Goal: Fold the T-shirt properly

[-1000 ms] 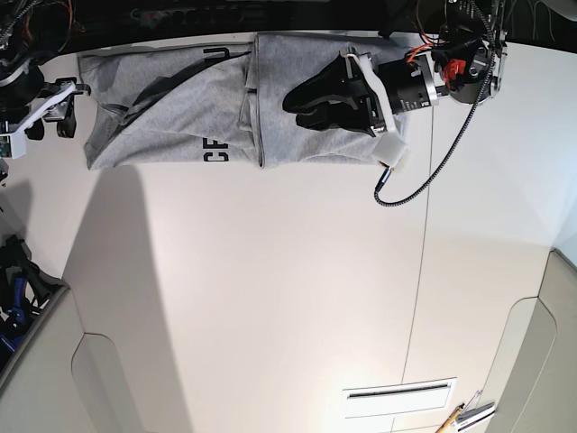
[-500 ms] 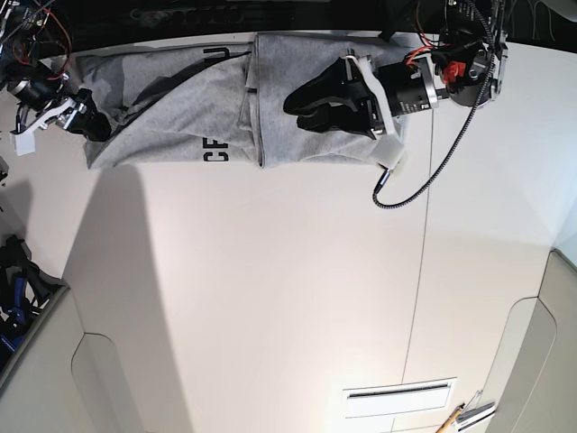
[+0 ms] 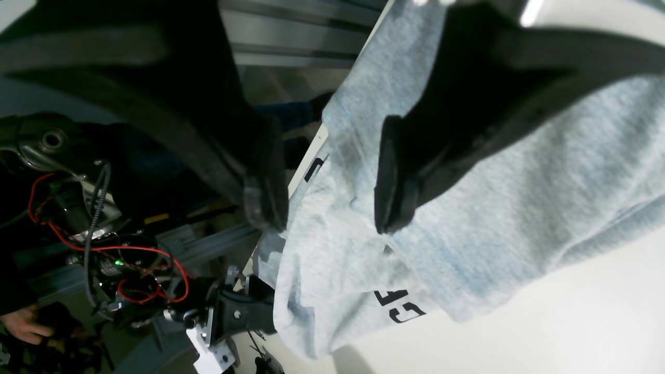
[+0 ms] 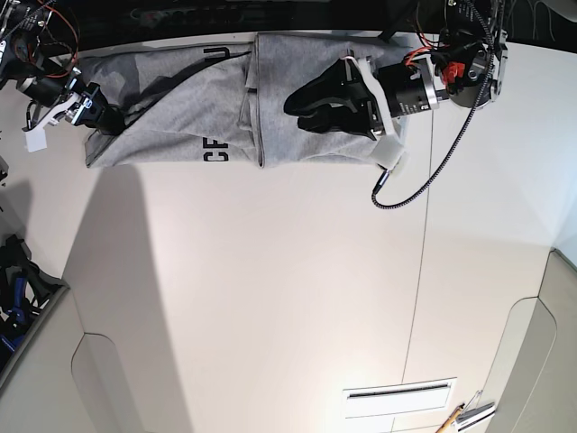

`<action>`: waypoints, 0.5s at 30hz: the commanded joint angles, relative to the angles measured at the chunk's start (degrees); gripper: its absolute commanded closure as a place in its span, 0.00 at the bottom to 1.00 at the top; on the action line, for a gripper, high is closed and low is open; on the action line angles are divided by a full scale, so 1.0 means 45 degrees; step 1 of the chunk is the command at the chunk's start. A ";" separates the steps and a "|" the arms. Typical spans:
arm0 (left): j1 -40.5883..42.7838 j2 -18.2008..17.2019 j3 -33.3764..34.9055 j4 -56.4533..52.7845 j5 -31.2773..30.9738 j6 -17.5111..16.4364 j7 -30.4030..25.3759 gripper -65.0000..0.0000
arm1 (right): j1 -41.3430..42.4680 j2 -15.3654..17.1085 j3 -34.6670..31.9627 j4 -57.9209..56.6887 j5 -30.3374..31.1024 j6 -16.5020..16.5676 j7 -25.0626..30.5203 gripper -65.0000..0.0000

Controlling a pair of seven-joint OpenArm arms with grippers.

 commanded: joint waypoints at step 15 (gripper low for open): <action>0.0442 -0.0282 -0.4541 0.0199 0.0520 -0.0119 0.0155 0.72 | 0.0277 0.0136 0.0015 0.1239 0.0903 0.0015 -0.0447 1.00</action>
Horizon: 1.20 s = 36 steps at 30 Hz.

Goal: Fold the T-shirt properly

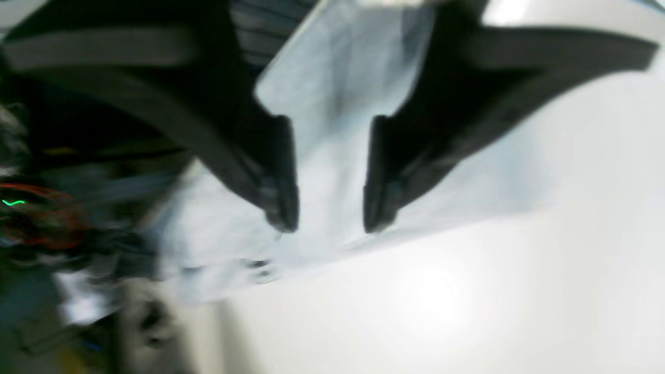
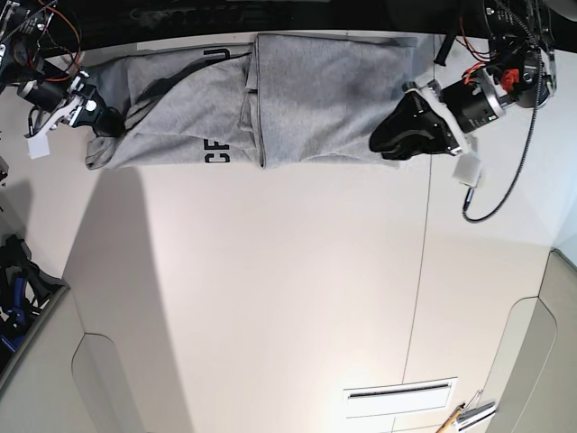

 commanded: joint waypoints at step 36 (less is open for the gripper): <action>0.0952 -0.0403 -0.1545 -0.3497 0.2846 0.0675 -0.0748 1.00 | 0.0306 -0.4036 -1.2458 0.5969 -0.6528 -0.0097 0.4323 1.00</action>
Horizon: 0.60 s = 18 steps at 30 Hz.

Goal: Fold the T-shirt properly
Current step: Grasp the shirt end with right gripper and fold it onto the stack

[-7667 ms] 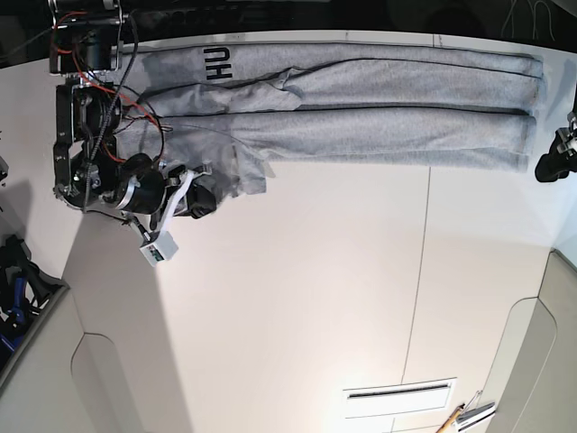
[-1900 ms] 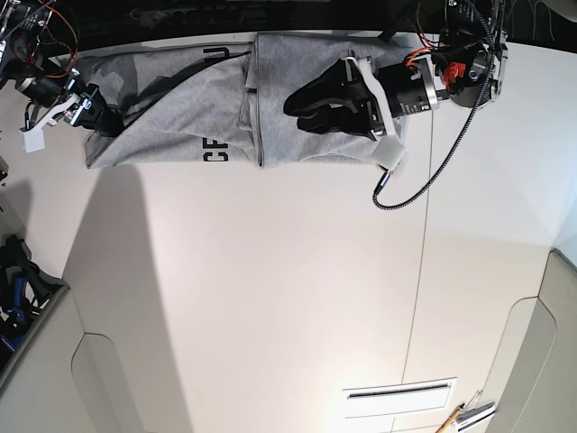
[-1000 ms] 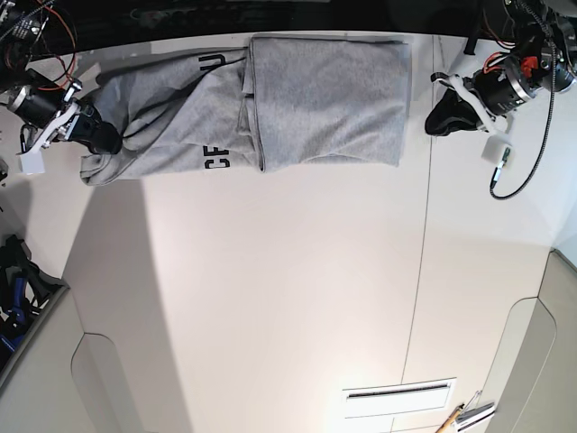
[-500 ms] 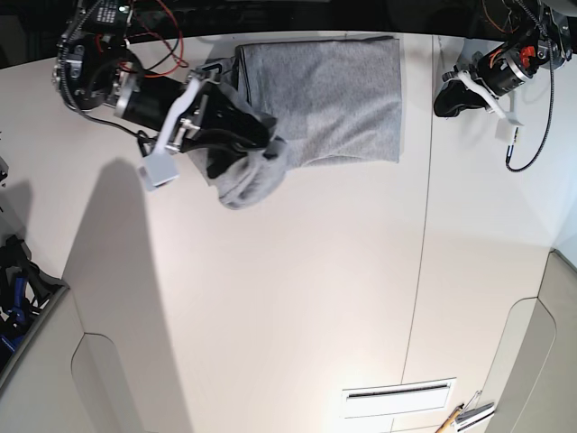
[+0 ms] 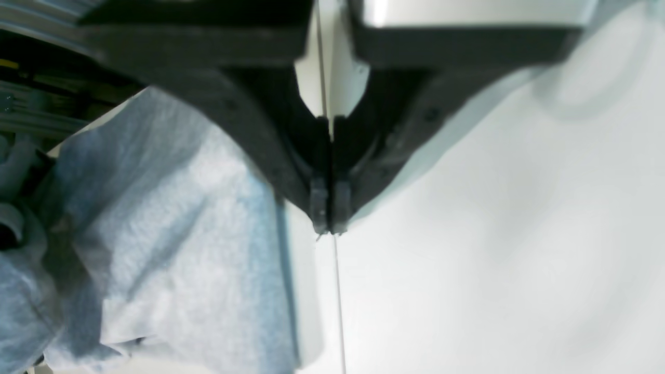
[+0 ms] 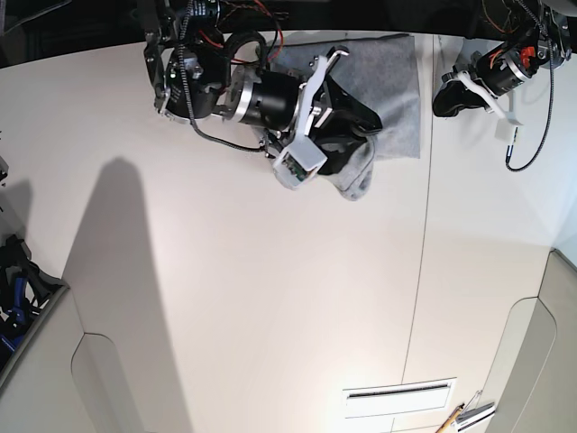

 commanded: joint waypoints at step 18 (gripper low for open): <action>0.0092 -0.0034 -0.0010 0.0068 0.0262 0.0097 0.0296 1.00 | 0.0675 -0.0087 -0.2890 0.0204 0.0447 0.0058 0.1132 0.62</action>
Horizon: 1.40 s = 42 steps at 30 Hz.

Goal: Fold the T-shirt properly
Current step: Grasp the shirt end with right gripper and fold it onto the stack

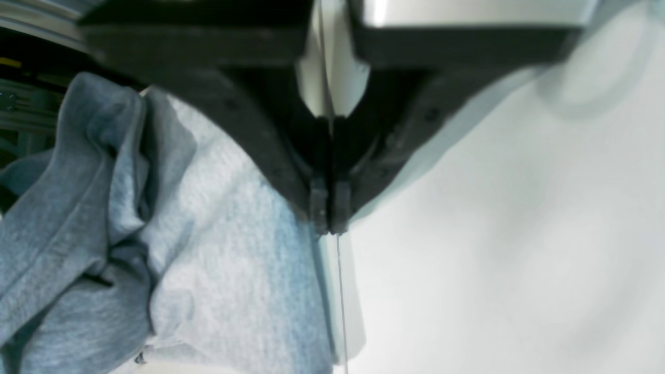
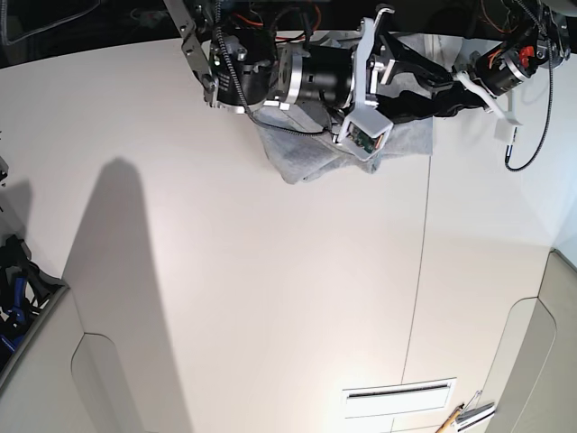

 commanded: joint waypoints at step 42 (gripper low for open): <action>0.0121 -0.0107 -0.0010 0.0068 0.0296 0.0102 0.0355 1.00 | -0.2399 0.1020 0.0223 0.2720 -1.0326 -0.4721 -0.2127 0.43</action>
